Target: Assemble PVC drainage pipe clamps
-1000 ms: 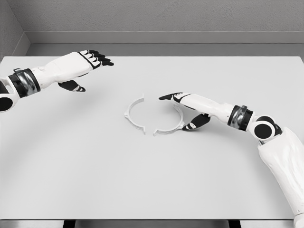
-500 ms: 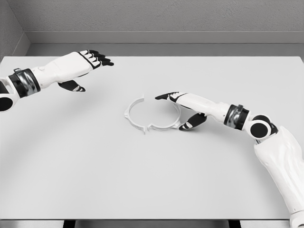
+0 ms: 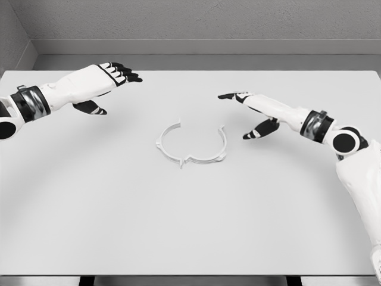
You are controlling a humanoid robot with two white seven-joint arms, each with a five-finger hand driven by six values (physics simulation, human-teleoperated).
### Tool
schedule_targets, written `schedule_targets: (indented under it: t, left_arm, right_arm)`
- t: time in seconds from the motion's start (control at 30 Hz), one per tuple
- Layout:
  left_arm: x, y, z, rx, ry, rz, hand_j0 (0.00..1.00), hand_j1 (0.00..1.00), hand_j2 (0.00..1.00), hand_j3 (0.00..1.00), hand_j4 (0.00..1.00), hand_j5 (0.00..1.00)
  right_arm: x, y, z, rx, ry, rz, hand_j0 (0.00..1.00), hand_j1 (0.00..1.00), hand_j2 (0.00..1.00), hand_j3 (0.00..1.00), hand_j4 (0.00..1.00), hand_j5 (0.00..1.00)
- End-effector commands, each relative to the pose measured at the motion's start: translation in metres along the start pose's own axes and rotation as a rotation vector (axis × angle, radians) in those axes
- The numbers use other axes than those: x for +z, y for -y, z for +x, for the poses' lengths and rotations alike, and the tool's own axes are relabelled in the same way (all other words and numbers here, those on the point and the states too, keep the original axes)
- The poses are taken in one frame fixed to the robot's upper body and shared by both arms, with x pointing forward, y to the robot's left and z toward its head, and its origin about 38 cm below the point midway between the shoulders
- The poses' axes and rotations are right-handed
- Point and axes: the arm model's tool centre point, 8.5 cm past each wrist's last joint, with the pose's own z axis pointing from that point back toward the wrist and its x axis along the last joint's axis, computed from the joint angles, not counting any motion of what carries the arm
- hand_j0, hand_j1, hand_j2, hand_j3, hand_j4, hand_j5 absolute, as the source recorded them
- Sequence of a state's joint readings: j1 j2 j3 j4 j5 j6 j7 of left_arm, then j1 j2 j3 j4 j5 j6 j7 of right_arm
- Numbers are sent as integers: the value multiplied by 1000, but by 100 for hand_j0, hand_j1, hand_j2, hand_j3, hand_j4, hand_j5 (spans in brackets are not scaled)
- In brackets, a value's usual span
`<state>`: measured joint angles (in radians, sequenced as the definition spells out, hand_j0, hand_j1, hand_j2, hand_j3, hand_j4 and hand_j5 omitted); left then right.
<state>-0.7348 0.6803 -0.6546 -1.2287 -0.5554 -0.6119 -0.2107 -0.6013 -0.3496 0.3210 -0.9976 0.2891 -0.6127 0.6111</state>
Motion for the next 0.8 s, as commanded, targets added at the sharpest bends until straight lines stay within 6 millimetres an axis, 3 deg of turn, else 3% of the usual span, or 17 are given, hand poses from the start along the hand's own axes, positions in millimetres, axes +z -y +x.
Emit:
schedule_targets:
  t: [0.0,0.1,0.77]
  left_arm:
    - [0,-1,0,5,-1,5,100,100,100,100,100,100]
    - [0,-1,0,5,-1,5,100,100,100,100,100,100]
    - [0,-1,0,6,1,7,100,100,100,100,100,100]
  right_arm:
    - [-7,-15,-8,-62,-13,8,100,100,100,100,100,100]
    - [-21,-20,-7,-75,-16,20,100,100,100,100,100,100]
    - [-49,-29,13,-85,39,27,100,100,100,100,100,100]
